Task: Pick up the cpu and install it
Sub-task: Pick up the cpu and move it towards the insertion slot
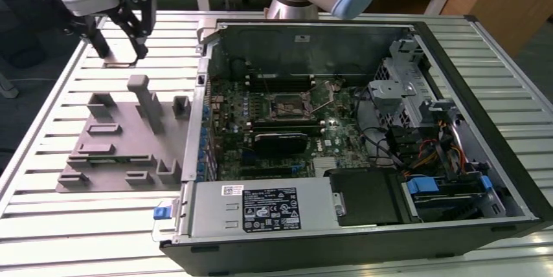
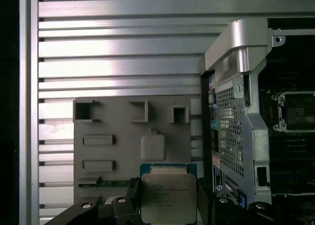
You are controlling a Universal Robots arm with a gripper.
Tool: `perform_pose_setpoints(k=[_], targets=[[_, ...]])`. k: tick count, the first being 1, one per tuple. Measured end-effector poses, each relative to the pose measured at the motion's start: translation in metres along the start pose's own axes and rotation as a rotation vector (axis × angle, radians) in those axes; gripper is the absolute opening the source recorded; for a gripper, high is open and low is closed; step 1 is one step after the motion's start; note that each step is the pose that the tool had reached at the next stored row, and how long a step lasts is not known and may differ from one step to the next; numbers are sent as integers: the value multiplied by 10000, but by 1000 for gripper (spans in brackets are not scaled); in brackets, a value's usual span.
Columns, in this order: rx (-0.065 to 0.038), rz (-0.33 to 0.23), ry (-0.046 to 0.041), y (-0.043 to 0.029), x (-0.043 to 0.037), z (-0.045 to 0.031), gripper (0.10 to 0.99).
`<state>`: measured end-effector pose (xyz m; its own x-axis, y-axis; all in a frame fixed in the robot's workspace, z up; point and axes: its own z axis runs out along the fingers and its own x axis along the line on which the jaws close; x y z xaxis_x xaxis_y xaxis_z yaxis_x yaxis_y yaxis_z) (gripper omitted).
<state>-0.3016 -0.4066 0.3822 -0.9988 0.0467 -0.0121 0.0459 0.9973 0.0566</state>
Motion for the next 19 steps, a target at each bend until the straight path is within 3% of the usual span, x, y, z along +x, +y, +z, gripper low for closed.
perform_pose_setpoints(k=[19], targets=[[2,2,43,39,-861,26,541]])
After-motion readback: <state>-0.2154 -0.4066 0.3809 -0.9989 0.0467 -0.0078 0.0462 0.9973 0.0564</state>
